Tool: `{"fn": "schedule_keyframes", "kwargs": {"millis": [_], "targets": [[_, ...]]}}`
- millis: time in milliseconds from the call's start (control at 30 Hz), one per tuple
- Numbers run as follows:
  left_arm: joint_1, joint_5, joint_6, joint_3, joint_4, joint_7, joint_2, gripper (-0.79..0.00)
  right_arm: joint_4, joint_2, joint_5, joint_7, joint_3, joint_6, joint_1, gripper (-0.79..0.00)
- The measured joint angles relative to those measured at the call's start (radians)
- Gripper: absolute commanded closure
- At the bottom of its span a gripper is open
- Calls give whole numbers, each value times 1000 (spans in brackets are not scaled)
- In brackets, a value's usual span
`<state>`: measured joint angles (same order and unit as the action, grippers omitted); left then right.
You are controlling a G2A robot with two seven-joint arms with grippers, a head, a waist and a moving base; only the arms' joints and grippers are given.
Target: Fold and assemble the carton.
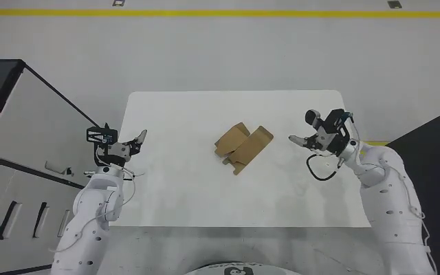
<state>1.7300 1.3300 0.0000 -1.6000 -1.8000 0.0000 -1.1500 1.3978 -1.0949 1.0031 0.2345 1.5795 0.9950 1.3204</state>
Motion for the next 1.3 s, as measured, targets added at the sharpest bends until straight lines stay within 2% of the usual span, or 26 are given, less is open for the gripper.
{"fn": "schedule_keyframes", "kwargs": {"millis": [167,433,500,800,900,1067,1233,1300], "targets": [[0,0,0,0,0,0,0,-785,-119,16,-81,70,-131,18,-142,-785],[0,0,0,0,0,0,0,-785,-310,49,-209,143,-431,17,-388,-785],[0,0,0,0,0,0,0,-785,-319,49,-216,145,-460,17,-400,-785],[0,0,0,0,0,0,0,-785,-318,48,-221,140,-446,17,-389,-785],[0,0,0,0,0,0,0,-785,-345,45,-331,137,-481,17,-369,-785],[0,0,0,0,0,0,0,-785,-411,42,-574,320,-569,17,-449,-785],[0,0,0,0,0,0,0,-785,-528,24,-863,566,-677,17,-563,-785],[0,0,0,0,0,0,0,-785,-584,13,-938,606,-739,12,-607,-785]]}}
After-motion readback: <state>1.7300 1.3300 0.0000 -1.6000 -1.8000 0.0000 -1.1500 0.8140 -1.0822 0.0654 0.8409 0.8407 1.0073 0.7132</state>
